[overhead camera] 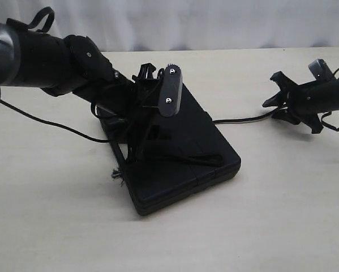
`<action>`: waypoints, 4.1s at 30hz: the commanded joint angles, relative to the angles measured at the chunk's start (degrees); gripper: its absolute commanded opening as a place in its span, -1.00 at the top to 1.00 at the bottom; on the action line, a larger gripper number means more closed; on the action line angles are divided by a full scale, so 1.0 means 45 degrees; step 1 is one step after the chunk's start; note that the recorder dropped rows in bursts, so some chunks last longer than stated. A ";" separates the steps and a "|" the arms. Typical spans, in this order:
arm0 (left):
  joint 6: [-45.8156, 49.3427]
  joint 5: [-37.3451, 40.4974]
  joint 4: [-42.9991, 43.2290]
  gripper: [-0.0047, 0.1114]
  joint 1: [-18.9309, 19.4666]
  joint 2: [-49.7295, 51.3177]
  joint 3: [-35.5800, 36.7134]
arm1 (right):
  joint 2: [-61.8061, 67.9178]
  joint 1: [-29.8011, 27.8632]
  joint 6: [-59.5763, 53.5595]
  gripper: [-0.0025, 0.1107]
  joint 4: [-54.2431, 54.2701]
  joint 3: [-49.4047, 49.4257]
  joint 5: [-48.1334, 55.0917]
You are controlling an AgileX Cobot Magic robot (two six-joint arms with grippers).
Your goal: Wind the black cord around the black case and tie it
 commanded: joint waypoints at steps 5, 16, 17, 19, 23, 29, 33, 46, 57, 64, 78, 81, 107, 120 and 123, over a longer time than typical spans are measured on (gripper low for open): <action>-0.0006 0.0075 0.0000 0.09 -0.0041 -0.0034 0.0030 | 0.1630 0.1535 -0.0082 0.57 -0.1783 -0.1415 -0.0157; 0.0042 0.1282 -0.0213 0.09 -0.0041 -0.0034 0.0030 | 0.1082 0.1770 -0.1240 0.88 -0.5153 -0.1882 0.0646; 0.0109 0.1531 -0.0213 0.09 -0.0041 -0.0034 0.0030 | 0.0884 0.1770 -0.1351 0.88 -0.5349 -0.1826 0.0673; 0.0331 0.1801 -0.0213 0.09 -0.0041 -0.0034 0.0030 | 0.0502 0.1770 -0.1982 0.88 -0.5321 -0.1592 0.0629; 0.0329 0.2201 -0.0213 0.09 -0.0041 -0.0034 0.0030 | -0.0328 0.1770 -0.3464 0.88 -0.4662 -0.0722 -0.0225; 0.0329 0.2468 -0.0161 0.09 -0.0041 -0.0034 0.0030 | -0.1202 0.1978 -0.8063 0.88 -0.0161 0.0583 -0.0826; 0.0329 0.2419 -0.0160 0.09 -0.0041 -0.0034 0.0030 | -0.1494 0.2709 -1.1540 0.88 0.2353 0.1113 -0.0826; 0.0413 0.3400 0.0277 0.08 -0.0041 0.0372 0.0049 | -0.2418 0.4700 -1.4212 0.88 0.2918 0.2259 -0.4480; 0.0349 0.2117 0.0509 0.82 -0.0041 0.0617 0.0049 | -0.2454 0.4728 -1.4601 0.88 0.2972 0.2388 -0.4026; -0.0082 -0.0059 -0.0698 0.92 -0.0041 0.0617 0.0049 | -0.2454 0.4728 -1.4830 0.88 0.2972 0.2388 -0.3893; -0.2368 -0.3170 -0.3126 0.92 -0.0019 0.0617 0.0049 | -0.2454 0.4728 -1.4883 0.88 0.4925 0.2388 -0.4087; -0.2828 -0.3400 -0.3126 0.92 -0.0019 0.0617 0.0049 | -0.2539 0.4728 -1.4883 0.88 0.4925 0.2388 -0.4180; -0.6330 -0.7537 -0.3072 0.92 0.1073 0.0617 0.1545 | -0.4051 0.4728 -1.8924 0.88 0.5579 0.3183 -0.0648; -0.6330 -0.7422 -0.2807 0.92 0.1073 0.0617 0.1545 | -0.3861 0.4728 -1.8924 0.88 0.1527 0.3300 0.2056; -0.6330 -0.7494 -0.2783 0.92 0.1073 0.0617 0.1545 | -0.3832 0.4728 -1.8824 0.88 0.0273 0.3300 0.1912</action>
